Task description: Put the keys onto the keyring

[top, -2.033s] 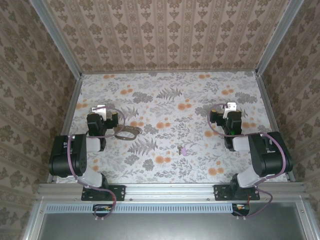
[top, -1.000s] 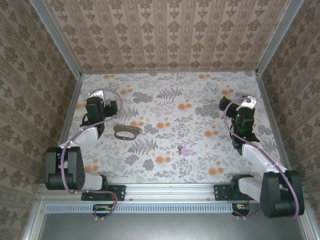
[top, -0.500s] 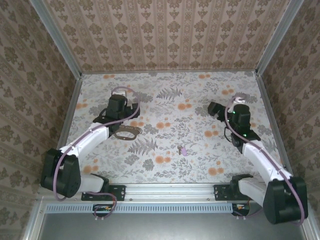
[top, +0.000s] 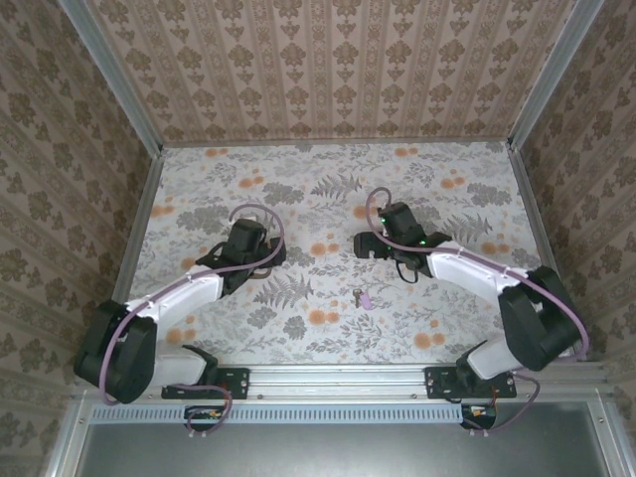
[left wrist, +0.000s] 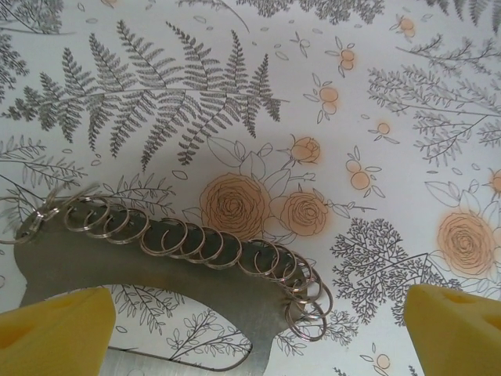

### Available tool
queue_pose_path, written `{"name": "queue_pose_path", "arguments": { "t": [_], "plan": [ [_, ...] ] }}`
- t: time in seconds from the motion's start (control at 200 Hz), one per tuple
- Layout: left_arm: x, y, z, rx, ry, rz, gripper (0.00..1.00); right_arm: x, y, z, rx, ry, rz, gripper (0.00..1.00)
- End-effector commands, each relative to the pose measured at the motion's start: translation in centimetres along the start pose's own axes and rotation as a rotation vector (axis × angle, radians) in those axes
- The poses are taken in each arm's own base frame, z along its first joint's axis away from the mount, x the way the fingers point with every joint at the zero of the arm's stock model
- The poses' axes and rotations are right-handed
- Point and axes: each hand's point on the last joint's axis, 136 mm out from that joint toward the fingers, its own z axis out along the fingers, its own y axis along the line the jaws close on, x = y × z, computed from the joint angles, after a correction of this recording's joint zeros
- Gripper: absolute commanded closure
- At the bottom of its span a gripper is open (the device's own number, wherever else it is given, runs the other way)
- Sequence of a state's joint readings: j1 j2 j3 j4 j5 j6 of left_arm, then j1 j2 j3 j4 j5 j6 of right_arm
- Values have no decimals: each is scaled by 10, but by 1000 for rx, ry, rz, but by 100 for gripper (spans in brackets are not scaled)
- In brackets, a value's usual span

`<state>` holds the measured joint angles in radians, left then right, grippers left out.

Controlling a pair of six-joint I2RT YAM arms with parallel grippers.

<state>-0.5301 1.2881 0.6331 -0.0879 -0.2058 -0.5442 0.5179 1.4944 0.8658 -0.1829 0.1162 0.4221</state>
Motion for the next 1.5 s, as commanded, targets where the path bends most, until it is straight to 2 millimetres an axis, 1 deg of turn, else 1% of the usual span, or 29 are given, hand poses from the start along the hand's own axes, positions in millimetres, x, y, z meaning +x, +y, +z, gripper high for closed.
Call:
{"name": "queue_pose_path", "arguments": {
  "t": [0.0,0.11,0.185,0.245,0.295,0.425,0.475,0.58,0.715,0.84,0.845,0.85,0.9,1.025,1.13,1.28,1.495],
  "plan": [
    [2,-8,9,29,-5,-21,3,4,-22,4,206,27,-70,0],
    [8,-13,18,51,22,-17,3,-12,-36,3,384,-62,-109,0],
    [10,-15,23,59,29,-18,3,-16,-38,0,406,-68,-139,0],
    [12,-16,25,61,33,-20,3,-17,-33,-1,364,-80,-161,0],
    [13,-16,26,61,34,-24,3,-14,-25,-1,307,-85,-173,0],
    [20,-17,27,47,39,-27,3,-9,-5,-8,117,-132,-151,0],
    [24,-18,28,47,45,-24,3,-7,-1,-12,67,-133,-137,0],
    [32,-23,34,47,64,-14,3,-5,2,-14,-8,-115,-104,0],
    [40,-29,41,42,82,7,3,-1,-3,-13,-36,-94,-69,0],
    [44,-37,45,46,93,25,3,6,-6,-9,-50,-75,-47,0],
    [44,-38,46,47,92,26,3,1,-5,-15,-61,-96,-41,0],
    [44,-38,46,47,93,27,4,0,-5,-16,-63,-99,-38,0],
    [45,-42,47,49,95,36,4,1,-7,-18,-76,-101,-21,0],
    [46,-55,50,64,101,58,3,2,-12,-22,-96,-106,12,0],
    [45,-71,50,93,95,76,3,3,-18,-26,-103,-113,34,0],
    [42,-101,46,136,83,116,3,6,-24,-26,-112,-112,72,0],
    [49,-143,34,204,78,178,3,10,-27,-24,-123,-106,101,0]
  ]
}}
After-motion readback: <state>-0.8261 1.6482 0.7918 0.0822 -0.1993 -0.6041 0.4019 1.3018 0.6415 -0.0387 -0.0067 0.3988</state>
